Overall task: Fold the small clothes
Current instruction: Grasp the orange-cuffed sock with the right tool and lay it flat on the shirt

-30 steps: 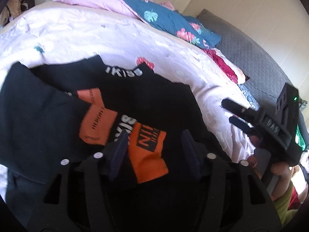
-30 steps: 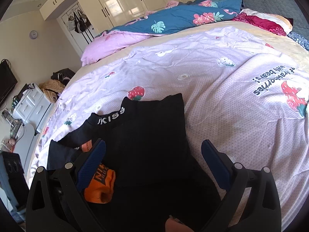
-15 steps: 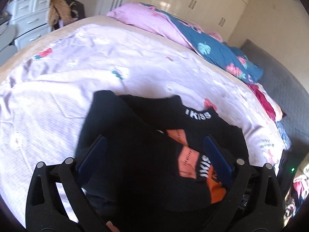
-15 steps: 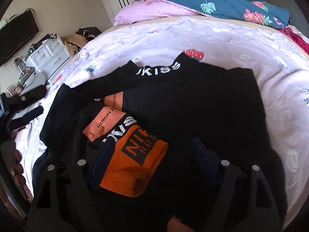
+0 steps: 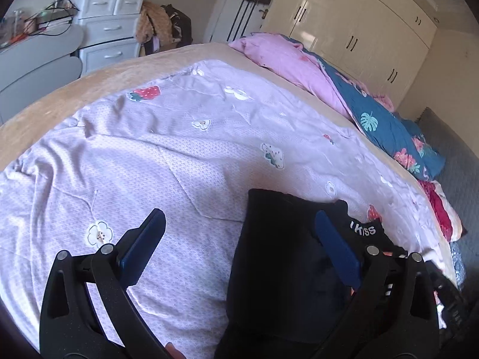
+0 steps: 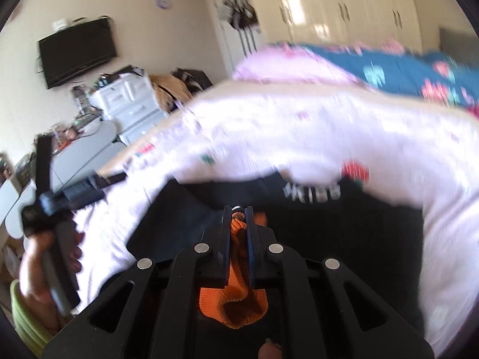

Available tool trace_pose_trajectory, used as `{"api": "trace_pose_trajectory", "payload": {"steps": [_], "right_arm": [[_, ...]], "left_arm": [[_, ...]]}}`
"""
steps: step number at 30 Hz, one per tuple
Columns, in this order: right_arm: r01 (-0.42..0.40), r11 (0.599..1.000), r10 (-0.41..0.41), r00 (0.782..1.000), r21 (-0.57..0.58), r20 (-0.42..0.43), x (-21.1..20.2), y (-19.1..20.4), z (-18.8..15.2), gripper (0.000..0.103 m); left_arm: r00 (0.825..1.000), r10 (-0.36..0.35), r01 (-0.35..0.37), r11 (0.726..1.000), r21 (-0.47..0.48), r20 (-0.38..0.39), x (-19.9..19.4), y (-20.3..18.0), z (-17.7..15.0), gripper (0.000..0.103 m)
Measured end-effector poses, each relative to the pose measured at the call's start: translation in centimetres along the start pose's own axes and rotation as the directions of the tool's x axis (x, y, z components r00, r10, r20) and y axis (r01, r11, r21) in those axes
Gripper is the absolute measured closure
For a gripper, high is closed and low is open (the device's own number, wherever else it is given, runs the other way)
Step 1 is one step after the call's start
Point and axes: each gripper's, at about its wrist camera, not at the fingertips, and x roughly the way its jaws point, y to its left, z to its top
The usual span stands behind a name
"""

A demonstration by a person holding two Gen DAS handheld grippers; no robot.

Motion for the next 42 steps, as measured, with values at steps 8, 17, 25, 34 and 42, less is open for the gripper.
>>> {"api": "trace_pose_trajectory", "payload": {"steps": [8,17,25,34,42], "right_arm": [[0.083,0.995,-0.076,0.992,-0.058,0.103,-3.3,-1.5,5.2,0.096],[0.211,0.977,-0.212,0.975,0.021,0.067,-3.3,-7.1,1.6,0.096],[0.269,0.961,-0.269,0.963,0.070,-0.001,-1.5,-8.6,-1.1,0.096],[0.302,0.946,-0.297,0.953,0.118,-0.062,-0.5,-10.6,-2.5,0.096],[0.334,0.934,-0.327,0.942,0.130,-0.071,-0.4,-11.2,-3.0,0.082]], "left_arm": [[0.999,-0.033,0.032,0.999,-0.011,-0.021,0.4,-0.2,-0.1,0.009],[0.998,-0.056,0.057,0.998,0.036,-0.042,1.2,-1.9,-0.7,0.009],[0.994,-0.068,0.081,0.985,0.151,-0.091,2.8,-5.4,-2.6,0.009],[0.983,-0.108,0.140,0.965,0.221,-0.150,4.1,-8.3,-4.7,0.010],[0.974,-0.115,0.171,0.938,0.300,-0.196,4.7,-10.5,-6.3,0.030]]}}
